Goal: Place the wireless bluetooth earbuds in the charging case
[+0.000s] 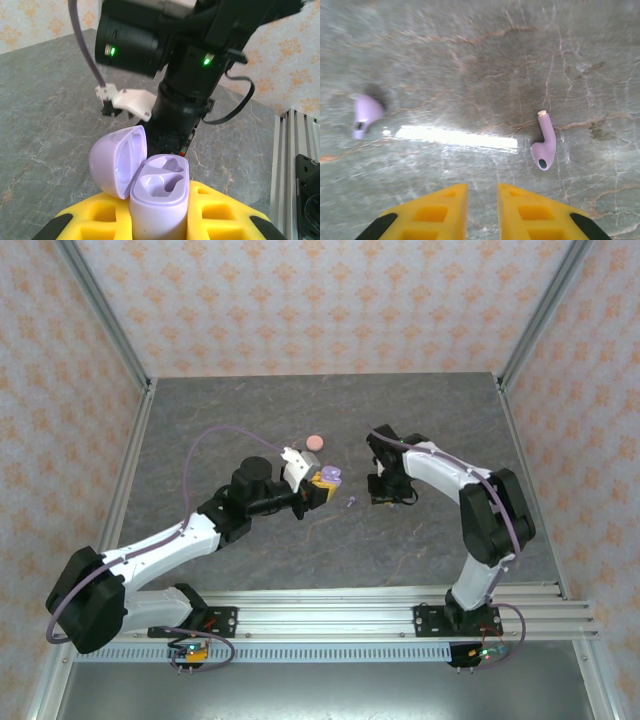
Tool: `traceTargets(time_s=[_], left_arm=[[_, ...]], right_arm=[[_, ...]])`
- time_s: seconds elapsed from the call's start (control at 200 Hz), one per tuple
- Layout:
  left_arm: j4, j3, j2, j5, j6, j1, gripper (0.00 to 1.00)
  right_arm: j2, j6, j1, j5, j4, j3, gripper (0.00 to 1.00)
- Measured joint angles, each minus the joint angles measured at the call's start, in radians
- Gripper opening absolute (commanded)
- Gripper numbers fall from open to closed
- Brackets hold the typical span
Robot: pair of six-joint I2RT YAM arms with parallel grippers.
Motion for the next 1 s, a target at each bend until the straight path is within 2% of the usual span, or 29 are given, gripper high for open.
traceTargets(time_s=[0.195, 0.501, 0.796, 1.001], left_arm=[[0.000, 0.002, 0.002, 0.000, 0.000, 0.000, 0.11], [0.000, 0.002, 0.002, 0.000, 0.000, 0.000, 0.10], [-0.008, 0.002, 0.002, -0.008, 0.000, 0.000, 0.11], [-0.011, 0.002, 0.002, -0.015, 0.000, 0.000, 0.10]], right_arm=[[-0.054, 0.016, -0.019, 0.068, 0.000, 0.013, 0.20], [0.009, 0.048, -0.055, 0.172, -0.010, 0.002, 0.09], [0.087, 0.053, -0.055, 0.190, -0.013, -0.010, 0.08], [0.107, 0.053, -0.055, 0.154, -0.011, -0.010, 0.08]])
